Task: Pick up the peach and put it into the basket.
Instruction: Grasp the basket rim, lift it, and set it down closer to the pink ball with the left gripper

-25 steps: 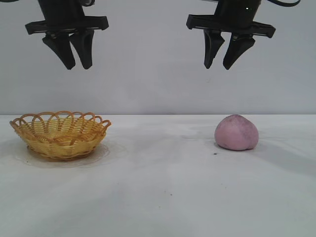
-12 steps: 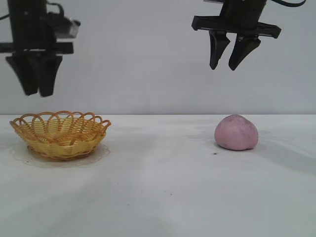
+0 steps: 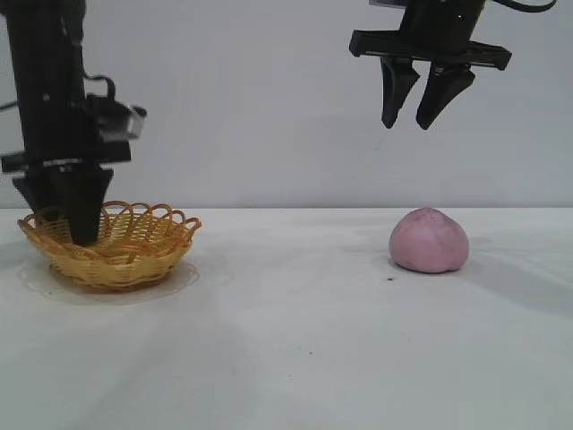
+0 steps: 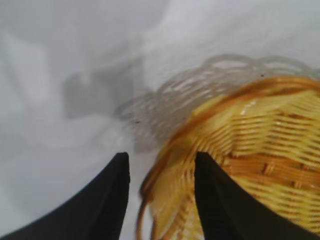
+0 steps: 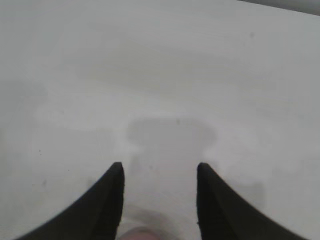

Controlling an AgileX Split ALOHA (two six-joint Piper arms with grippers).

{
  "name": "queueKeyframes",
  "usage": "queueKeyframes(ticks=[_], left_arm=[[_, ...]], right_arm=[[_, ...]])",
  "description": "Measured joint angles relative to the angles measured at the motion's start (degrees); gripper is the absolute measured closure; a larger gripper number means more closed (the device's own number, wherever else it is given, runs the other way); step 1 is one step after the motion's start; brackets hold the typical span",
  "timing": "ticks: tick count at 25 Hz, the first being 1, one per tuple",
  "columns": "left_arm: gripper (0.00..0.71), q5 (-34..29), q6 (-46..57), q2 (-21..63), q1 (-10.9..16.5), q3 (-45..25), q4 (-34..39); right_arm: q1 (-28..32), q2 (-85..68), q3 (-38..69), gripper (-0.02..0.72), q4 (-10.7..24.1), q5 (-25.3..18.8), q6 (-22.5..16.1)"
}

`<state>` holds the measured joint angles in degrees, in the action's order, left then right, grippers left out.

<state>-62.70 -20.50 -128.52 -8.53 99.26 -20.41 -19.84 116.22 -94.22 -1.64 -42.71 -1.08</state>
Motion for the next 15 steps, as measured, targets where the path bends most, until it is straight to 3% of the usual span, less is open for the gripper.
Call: queueKeyframes(ticks=[4, 11, 15], left_arm=[[0.710, 6.61, 0.15, 5.84, 0.00, -9.32, -10.67], [0.710, 22.49, -13.36, 17.06, -0.64, -36.61, -44.80], [0.710, 28.53, -15.98, 18.30, -4.01, -44.75, -50.61]], right_arm=[[0.00, 0.00, 0.00, 0.407, 0.12, -1.11, 0.00], [0.00, 0.00, 0.00, 0.407, 0.26, -2.52, 0.04], [0.00, 0.00, 0.00, 0.407, 0.26, -2.41, 0.04]])
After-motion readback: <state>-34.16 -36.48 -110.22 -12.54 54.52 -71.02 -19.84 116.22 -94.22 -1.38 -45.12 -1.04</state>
